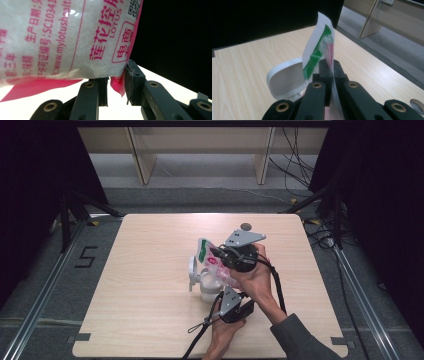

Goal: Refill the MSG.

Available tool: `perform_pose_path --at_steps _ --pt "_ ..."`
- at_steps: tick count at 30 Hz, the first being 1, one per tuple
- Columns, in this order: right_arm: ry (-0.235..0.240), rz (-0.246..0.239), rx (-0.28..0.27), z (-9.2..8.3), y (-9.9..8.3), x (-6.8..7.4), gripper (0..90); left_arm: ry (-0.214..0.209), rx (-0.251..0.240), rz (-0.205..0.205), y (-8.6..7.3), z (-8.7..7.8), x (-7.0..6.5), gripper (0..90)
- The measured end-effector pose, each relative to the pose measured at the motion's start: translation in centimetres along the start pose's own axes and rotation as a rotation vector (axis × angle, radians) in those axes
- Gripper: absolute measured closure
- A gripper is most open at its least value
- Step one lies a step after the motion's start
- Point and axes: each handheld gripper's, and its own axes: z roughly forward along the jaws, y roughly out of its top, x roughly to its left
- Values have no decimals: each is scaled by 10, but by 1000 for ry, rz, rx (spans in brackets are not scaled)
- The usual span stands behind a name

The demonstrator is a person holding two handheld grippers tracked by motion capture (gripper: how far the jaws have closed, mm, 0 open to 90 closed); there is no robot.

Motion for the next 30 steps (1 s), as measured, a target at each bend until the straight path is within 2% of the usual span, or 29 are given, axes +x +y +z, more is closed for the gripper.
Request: perform_pose_path --at_steps 2,3,4,5,6,7,8,9,11,14,16,17,18,19,20,23,24,25,26,27,30 --pt "9 0 17 0 0 1 900 -13 -17 -7 -1 2 0 737" --pt "4 15 22 1 -1 3 900 -7 -18 -10 -1 2 0 737" --pt "16 4 21 1 0 2 900 -2 -17 -9 -1 1 0 737" --pt "-2 4 5 0 0 1 900 5 -8 -7 0 0 0 737" --pt "13 9 13 0 0 1 900 -11 -20 -7 -1 1 1 737" --pt "11 2 7 1 0 1 900 -13 -10 -3 -1 1 1 737" --pt "8 9 22 1 -1 3 900 -12 -14 -8 -2 2 1 737" --pt "12 -6 28 3 -1 4 900 -12 -20 -8 -1 2 0 737" --pt "19 -2 22 3 0 4 900 -3 -14 -8 -1 0 0 737" --pt "11 -8 19 4 -1 3 900 -12 -14 -7 -1 2 1 737" --pt "7 -10 14 4 0 4 900 -9 -30 -16 -1 1 1 737" --pt "20 -1 19 3 1 3 900 -7 -29 -14 0 1 1 737" --pt "8 -3 1 3 1 3 900 -7 -29 -17 -1 1 1 737" --pt "11 -5 10 2 1 2 900 -2 -12 -11 -1 1 1 737" --pt "14 -10 16 4 0 3 900 -14 -19 -7 -1 1 1 737" --pt "11 -7 12 4 1 3 900 -13 -29 -19 -1 1 1 737" --pt "10 -1 5 4 0 3 900 0 -7 -12 0 0 1 737" --pt "2 -24 7 4 1 3 900 -3 -7 -10 -1 0 1 737" --pt "10 -14 20 5 0 4 900 -15 -23 -16 -1 2 1 737" --pt "14 -14 27 5 0 4 900 -9 -24 -23 0 1 0 737" --pt "18 2 5 4 1 3 900 -13 -25 -21 0 1 2 737"
